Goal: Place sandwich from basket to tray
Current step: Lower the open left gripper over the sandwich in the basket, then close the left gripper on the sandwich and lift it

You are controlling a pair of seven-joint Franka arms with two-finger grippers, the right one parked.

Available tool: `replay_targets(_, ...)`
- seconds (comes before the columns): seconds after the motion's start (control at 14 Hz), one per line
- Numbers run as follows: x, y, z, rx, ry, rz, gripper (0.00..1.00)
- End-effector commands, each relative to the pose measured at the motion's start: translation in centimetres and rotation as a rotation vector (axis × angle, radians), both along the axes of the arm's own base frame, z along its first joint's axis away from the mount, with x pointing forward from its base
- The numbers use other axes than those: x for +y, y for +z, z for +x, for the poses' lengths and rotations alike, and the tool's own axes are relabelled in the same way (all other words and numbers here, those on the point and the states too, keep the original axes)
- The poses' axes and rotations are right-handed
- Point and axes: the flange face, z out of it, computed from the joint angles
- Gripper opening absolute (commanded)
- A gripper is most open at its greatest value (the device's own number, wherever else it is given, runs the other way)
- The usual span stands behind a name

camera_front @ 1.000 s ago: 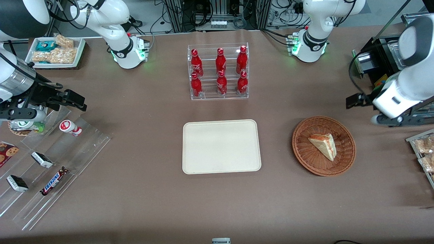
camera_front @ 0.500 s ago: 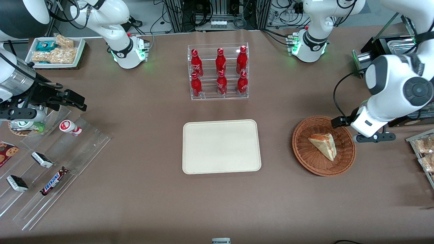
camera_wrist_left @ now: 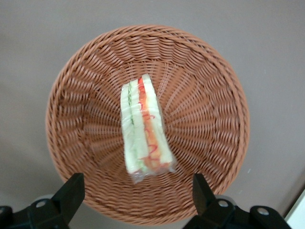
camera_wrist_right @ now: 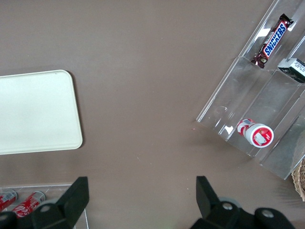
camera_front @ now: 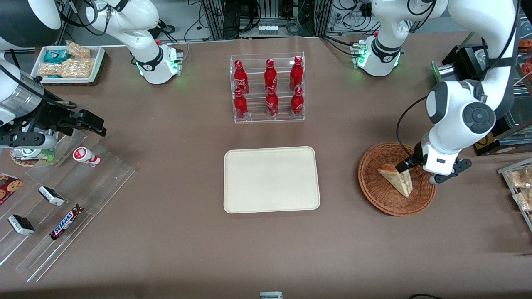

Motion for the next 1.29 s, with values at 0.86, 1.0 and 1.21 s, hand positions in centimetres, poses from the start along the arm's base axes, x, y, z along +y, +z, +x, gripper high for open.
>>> replay_targets(0.86,0.2,-6.8,-0.8,-0.075,0.385,-0.044,0.11)
replay_targets(1.0,-0.4,-3.9,-0.3,-0.010,0.280,-0.032,0.10)
replay_targets(1.21,-3.8,0.0,2.2,0.079,0.160,-0.022,0.10)
